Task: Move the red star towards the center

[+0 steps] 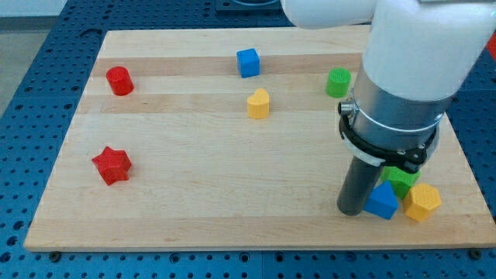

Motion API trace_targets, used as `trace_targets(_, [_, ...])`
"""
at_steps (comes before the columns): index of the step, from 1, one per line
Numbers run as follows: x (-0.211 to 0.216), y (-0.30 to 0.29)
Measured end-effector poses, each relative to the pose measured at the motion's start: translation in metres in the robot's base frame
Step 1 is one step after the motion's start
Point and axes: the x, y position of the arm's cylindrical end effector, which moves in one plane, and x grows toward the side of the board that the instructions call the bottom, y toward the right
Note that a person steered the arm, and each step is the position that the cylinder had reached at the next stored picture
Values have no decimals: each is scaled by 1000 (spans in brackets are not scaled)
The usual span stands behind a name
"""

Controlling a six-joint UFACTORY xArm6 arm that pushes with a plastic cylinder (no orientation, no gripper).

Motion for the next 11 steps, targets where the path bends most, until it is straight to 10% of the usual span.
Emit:
trace_targets(6, [-113, -308])
trace_targets(8, [-62, -417])
trace_targets(11, [-91, -242])
